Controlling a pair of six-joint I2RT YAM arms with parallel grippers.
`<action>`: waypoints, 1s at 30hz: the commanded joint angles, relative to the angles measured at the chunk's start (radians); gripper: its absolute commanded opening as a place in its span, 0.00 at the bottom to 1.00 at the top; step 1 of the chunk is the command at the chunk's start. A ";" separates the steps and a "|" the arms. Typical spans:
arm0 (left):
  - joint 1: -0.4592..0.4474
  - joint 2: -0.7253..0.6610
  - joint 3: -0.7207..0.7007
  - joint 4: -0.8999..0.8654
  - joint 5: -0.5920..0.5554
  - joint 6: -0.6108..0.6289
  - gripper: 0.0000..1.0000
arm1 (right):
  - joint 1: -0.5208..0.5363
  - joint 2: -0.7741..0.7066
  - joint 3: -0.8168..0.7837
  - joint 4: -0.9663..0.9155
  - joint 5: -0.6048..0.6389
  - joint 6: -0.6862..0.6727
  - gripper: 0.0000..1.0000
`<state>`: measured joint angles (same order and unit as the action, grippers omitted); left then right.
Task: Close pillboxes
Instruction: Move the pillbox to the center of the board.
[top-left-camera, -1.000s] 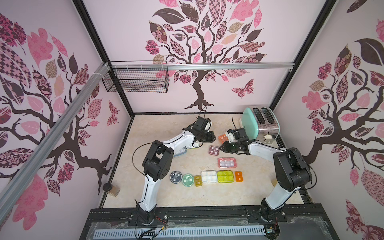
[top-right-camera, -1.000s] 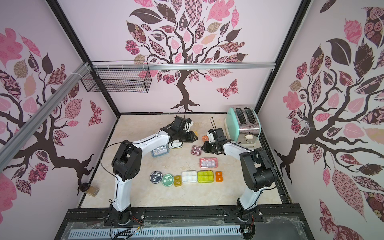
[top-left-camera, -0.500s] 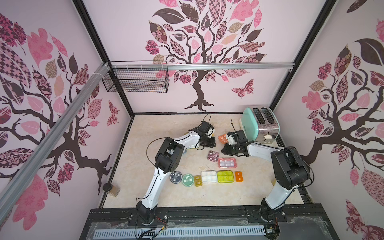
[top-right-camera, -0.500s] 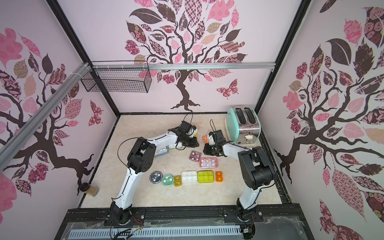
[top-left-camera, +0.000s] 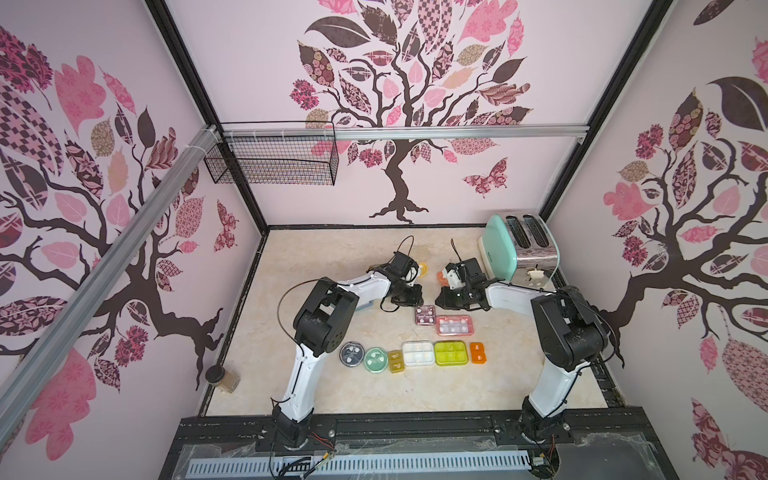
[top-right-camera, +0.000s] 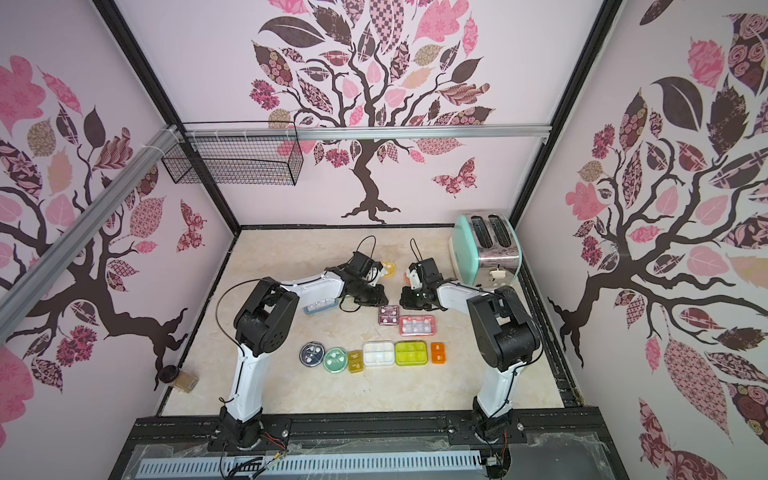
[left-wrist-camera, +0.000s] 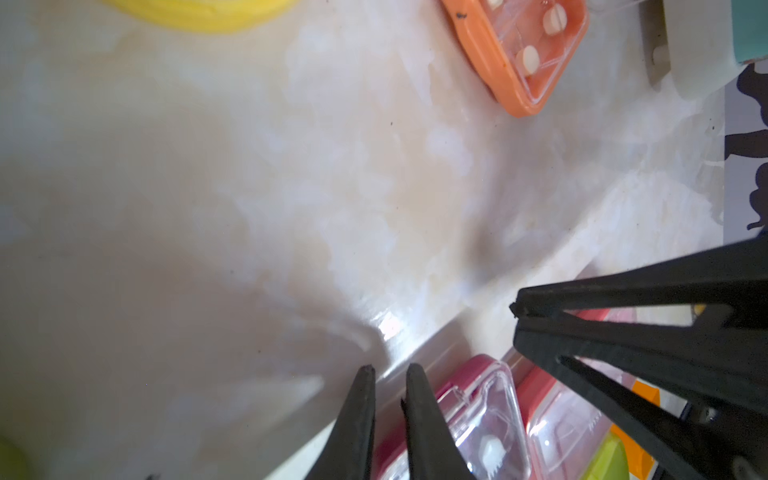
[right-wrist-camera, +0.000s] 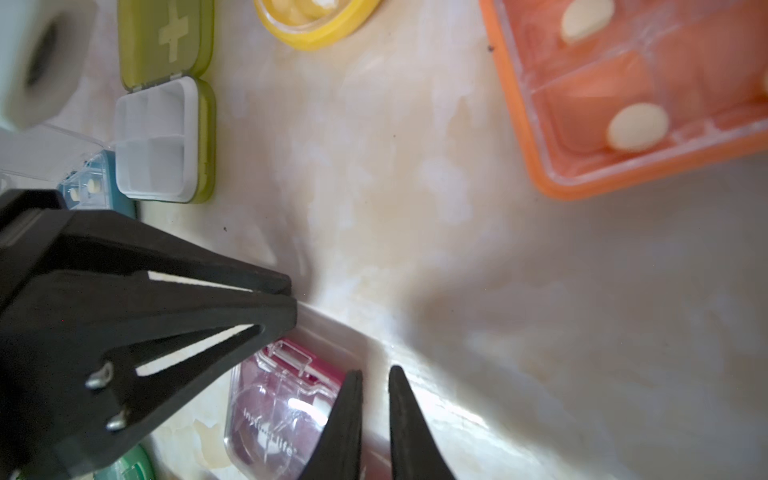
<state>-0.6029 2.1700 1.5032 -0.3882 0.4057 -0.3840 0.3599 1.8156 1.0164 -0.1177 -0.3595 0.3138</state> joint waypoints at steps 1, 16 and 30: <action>-0.003 -0.018 -0.040 -0.005 -0.013 -0.007 0.18 | 0.014 0.012 0.026 -0.026 -0.009 -0.005 0.18; -0.031 -0.029 -0.072 0.017 0.006 -0.024 0.20 | 0.068 -0.016 -0.003 -0.022 -0.014 0.006 0.18; -0.049 -0.104 -0.109 0.003 0.001 -0.036 0.22 | 0.080 -0.136 -0.076 -0.022 0.001 0.040 0.20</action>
<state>-0.6533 2.1086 1.4063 -0.3511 0.4191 -0.4217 0.4335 1.7149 0.9337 -0.1276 -0.3706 0.3420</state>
